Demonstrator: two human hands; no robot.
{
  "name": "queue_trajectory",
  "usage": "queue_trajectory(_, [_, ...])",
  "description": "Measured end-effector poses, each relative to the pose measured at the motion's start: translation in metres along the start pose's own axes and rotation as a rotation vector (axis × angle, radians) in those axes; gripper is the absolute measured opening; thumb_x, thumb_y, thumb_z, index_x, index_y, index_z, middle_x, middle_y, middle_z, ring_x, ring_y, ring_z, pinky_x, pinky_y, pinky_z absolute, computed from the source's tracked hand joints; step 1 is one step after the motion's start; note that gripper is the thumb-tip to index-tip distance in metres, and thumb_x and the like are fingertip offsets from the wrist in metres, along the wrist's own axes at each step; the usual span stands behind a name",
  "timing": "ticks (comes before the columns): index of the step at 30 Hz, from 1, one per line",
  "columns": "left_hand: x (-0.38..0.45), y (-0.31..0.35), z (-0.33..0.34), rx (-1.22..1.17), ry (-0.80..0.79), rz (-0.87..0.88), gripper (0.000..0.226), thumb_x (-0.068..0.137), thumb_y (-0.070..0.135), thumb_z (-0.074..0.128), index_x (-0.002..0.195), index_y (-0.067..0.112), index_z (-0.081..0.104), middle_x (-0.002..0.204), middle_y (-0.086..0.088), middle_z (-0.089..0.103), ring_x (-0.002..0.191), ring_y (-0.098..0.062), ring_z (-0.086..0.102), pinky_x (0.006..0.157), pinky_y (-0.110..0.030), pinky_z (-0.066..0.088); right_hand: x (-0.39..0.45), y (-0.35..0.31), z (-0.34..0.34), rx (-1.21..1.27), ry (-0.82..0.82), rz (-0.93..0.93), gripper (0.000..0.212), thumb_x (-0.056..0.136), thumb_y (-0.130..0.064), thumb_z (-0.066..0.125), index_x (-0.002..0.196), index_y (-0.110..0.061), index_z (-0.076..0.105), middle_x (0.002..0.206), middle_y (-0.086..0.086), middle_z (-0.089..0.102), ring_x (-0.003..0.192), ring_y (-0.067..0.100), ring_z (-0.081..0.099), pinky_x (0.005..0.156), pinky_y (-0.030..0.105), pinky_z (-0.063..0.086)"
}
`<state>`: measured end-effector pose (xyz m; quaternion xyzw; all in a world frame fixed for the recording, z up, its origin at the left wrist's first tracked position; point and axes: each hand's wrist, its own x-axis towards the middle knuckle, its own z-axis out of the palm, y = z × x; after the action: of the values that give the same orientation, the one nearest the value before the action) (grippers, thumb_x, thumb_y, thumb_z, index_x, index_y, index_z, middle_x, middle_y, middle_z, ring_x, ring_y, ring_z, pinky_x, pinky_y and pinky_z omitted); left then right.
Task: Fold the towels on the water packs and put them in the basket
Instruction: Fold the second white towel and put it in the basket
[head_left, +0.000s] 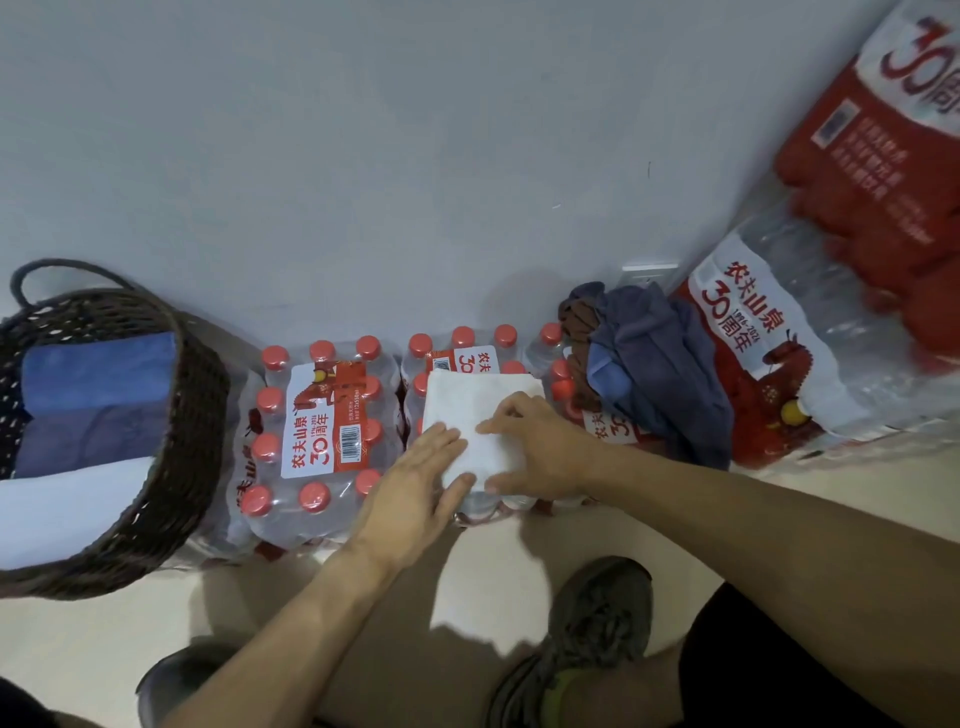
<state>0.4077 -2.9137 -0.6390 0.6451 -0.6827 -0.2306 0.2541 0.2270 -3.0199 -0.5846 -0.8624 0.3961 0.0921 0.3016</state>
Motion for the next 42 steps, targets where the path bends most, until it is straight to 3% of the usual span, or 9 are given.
queue_trajectory(3, [-0.002,0.002,-0.001,0.104,-0.030,0.012,0.060,0.091,0.042,0.064,0.143,0.017,0.049,0.152,0.005,0.041,0.145,-0.008,0.026,0.118,-0.022,0.017,-0.003,0.003,0.004,-0.009,0.021,-0.003,0.083,0.073,-0.053,0.078,0.142,-0.023,0.043,0.140,-0.004,0.036,0.126,0.016,0.035,0.106,0.033,0.035])
queue_trajectory(6, [-0.002,0.002,-0.003,0.194,-0.021,-0.012,0.058,0.086,0.022,0.072,0.140,0.017,0.052,0.148,0.002,0.047,0.143,-0.015,0.035,0.119,-0.027,0.020,-0.008,0.010,0.010,-0.023,0.089,-0.028,0.083,0.064,-0.053,0.083,0.133,-0.021,0.049,0.138,-0.005,0.042,0.123,0.015,0.042,0.101,0.029,0.038])
queue_trajectory(10, [-0.001,0.003,-0.008,0.179,0.054,0.006,0.039,0.078,0.011,0.075,0.116,0.011,0.069,0.115,-0.006,0.069,0.107,-0.029,0.060,0.095,-0.037,0.048,-0.015,0.017,0.016,-0.086,0.088,-0.083,0.085,0.061,-0.051,0.085,0.131,-0.023,0.047,0.140,-0.007,0.040,0.124,0.013,0.038,0.102,0.030,0.039])
queue_trajectory(16, [0.011,0.004,-0.017,0.177,0.053,-0.006,0.024,0.092,0.034,0.056,0.106,0.017,0.063,0.093,-0.002,0.068,0.086,-0.022,0.059,0.073,-0.035,0.047,-0.014,0.019,0.013,0.018,0.182,-0.036,0.044,0.075,-0.013,0.073,0.117,-0.014,0.058,0.119,0.005,0.057,0.109,0.022,0.052,0.093,0.040,0.047])
queue_trajectory(19, [0.014,0.002,-0.018,0.138,0.073,-0.058,0.031,0.096,0.042,0.047,0.104,0.014,0.060,0.083,-0.007,0.070,0.073,-0.028,0.064,0.062,-0.035,0.048,-0.007,0.021,-0.001,0.149,0.141,0.075,0.035,0.077,-0.016,0.071,0.112,-0.015,0.065,0.108,0.003,0.066,0.094,0.019,0.060,0.081,0.031,0.050])
queue_trajectory(23, [0.016,0.003,-0.014,0.000,0.102,-0.150,0.030,0.097,0.045,0.047,0.109,0.018,0.055,0.090,-0.005,0.070,0.077,-0.026,0.067,0.064,-0.034,0.049,-0.004,0.028,-0.009,0.400,0.059,0.175,0.040,0.074,-0.019,0.077,0.112,-0.021,0.066,0.102,-0.005,0.066,0.088,0.010,0.062,0.068,0.019,0.047])
queue_trajectory(28, [0.014,0.004,-0.015,-0.053,0.024,-0.137,0.048,0.083,0.058,0.065,0.117,0.027,0.049,0.106,0.005,0.066,0.091,-0.015,0.063,0.075,-0.035,0.054,-0.005,0.036,-0.004,0.534,0.080,0.154,0.044,0.083,-0.023,0.077,0.121,-0.026,0.055,0.108,-0.012,0.060,0.099,0.009,0.060,0.081,0.024,0.050])
queue_trajectory(32, [0.022,0.005,-0.015,0.007,0.102,-0.227,0.049,0.087,0.059,0.058,0.113,0.018,0.052,0.095,-0.002,0.070,0.082,-0.024,0.067,0.065,-0.034,0.051,-0.003,0.036,-0.003,0.583,0.113,0.180,0.032,0.090,-0.034,0.068,0.115,-0.036,0.047,0.101,-0.025,0.055,0.094,0.000,0.056,0.076,0.017,0.048])
queue_trajectory(42, [0.028,0.007,-0.011,0.097,0.151,-0.386,0.046,0.097,0.054,0.040,0.120,0.016,0.051,0.092,-0.011,0.069,0.082,-0.032,0.066,0.068,-0.038,0.054,0.005,0.018,0.011,0.534,0.268,0.282,0.037,0.094,-0.047,0.057,0.118,-0.021,0.048,0.108,-0.009,0.056,0.089,0.005,0.056,0.068,0.017,0.046])
